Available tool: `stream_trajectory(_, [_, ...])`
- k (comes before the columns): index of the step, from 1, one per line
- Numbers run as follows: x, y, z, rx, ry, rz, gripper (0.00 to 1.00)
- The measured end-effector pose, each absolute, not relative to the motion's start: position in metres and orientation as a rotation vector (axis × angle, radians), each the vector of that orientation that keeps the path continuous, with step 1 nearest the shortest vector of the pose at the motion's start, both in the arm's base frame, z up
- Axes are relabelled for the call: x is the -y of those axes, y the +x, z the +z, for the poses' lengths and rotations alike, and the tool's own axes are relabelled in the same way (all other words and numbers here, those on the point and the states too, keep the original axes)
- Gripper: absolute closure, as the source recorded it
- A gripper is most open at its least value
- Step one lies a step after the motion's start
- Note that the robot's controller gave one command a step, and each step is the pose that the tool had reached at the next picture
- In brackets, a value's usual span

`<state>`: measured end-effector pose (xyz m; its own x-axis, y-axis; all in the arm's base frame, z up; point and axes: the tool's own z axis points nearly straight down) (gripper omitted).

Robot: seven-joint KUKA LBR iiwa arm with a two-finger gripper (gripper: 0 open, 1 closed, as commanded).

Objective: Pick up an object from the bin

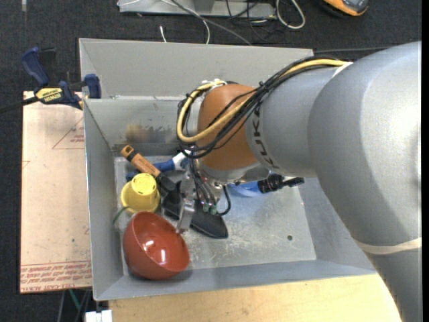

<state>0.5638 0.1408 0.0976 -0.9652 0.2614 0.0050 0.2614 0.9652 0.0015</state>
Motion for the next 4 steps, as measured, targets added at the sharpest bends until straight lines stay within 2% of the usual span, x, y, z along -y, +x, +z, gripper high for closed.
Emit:
stream_trajectory(1, [-0.115,0.573,0.07,3.127,-0.425,-0.009,0.0])
stream_trajectory(2, [-0.13,0.56,0.07,3.054,-0.755,-0.011,1.0])
stream_trajectory(3, [-0.13,0.56,0.071,3.054,-0.754,-0.012,1.0])
stream_trajectory(4, [-0.131,0.559,0.085,3.053,-0.753,-0.012,1.0])
